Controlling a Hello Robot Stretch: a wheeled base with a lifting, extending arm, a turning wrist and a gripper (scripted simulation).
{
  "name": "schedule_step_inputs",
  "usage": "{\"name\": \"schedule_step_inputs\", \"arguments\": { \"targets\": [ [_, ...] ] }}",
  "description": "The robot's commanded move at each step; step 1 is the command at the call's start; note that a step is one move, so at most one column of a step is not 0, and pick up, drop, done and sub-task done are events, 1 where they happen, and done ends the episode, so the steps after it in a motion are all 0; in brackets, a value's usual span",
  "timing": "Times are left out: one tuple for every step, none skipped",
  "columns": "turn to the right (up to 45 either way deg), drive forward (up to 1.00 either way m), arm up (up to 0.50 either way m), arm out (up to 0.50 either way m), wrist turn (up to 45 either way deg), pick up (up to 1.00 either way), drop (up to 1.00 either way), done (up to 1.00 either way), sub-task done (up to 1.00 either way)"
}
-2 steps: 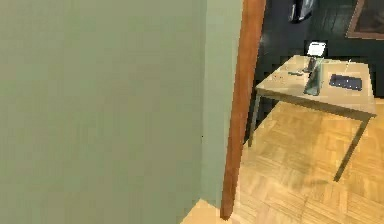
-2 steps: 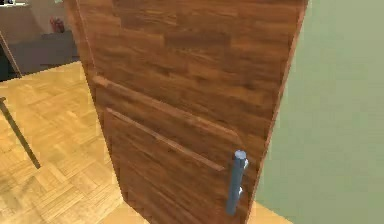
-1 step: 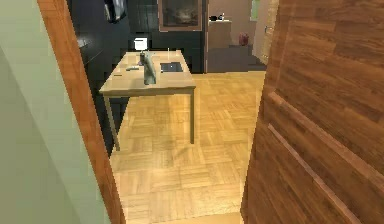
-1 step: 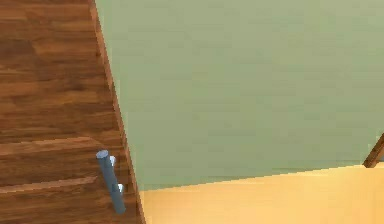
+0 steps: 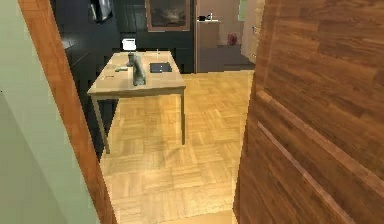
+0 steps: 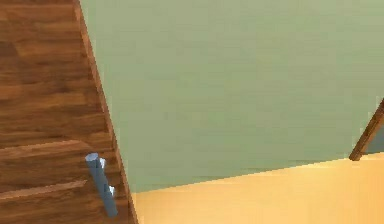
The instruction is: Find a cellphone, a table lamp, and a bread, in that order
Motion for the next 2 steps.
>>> {"name": "schedule_step_inputs", "arguments": {
  "targets": [
    [0.0, 1.00, 0.00, 0.00, 0.0, 0.00, 0.00, 0.00, 0.00],
    [12.0, 0.00, 0.00, 0.00, 0.0, 0.00, 0.00, 0.00, 0.00]
  ]
}}
